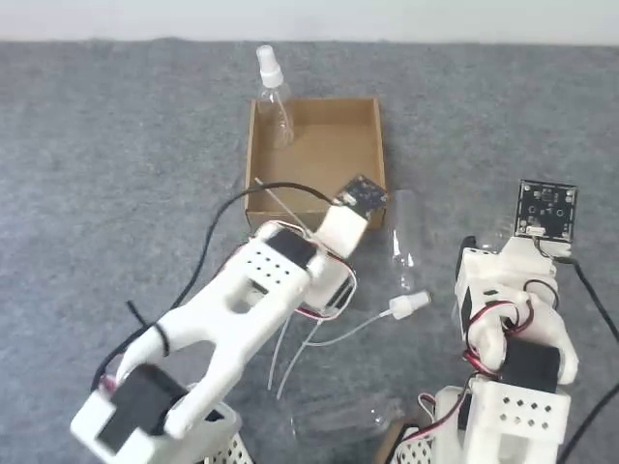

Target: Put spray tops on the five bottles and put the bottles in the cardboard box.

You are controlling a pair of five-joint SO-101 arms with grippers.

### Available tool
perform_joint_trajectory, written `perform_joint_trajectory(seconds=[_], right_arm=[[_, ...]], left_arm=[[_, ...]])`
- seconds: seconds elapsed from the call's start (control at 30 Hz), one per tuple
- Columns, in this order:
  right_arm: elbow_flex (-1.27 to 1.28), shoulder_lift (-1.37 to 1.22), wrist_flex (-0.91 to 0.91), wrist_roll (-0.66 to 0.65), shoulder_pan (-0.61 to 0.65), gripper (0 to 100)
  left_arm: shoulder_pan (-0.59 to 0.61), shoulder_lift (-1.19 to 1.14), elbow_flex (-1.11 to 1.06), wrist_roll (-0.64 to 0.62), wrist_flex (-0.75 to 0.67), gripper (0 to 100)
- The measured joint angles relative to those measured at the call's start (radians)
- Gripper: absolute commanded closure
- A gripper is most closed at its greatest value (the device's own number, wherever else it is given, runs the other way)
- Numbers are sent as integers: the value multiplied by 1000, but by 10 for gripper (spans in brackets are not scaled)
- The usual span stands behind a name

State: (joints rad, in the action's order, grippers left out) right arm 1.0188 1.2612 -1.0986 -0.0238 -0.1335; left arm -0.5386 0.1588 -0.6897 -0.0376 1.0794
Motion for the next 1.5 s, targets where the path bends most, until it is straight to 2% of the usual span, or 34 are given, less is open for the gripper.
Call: perform_joint_trajectory(seconds=[0.17, 0.57, 0.83, 1.27, 1.5], right_arm=[[0, 0, 0, 0, 0, 919], [0, 0, 0, 0, 0, 919], [21, 0, 0, 0, 0, 919], [21, 0, 0, 0, 0, 919], [21, 0, 0, 0, 0, 919]], left_arm=[[-35, -75, 40, -6, -11, 859], [-31, -287, 153, -11, -11, 862], [-37, -370, 219, -12, -11, 973], [-35, -364, 233, -15, 25, 987], [-34, -152, 172, -15, 48, 987]])
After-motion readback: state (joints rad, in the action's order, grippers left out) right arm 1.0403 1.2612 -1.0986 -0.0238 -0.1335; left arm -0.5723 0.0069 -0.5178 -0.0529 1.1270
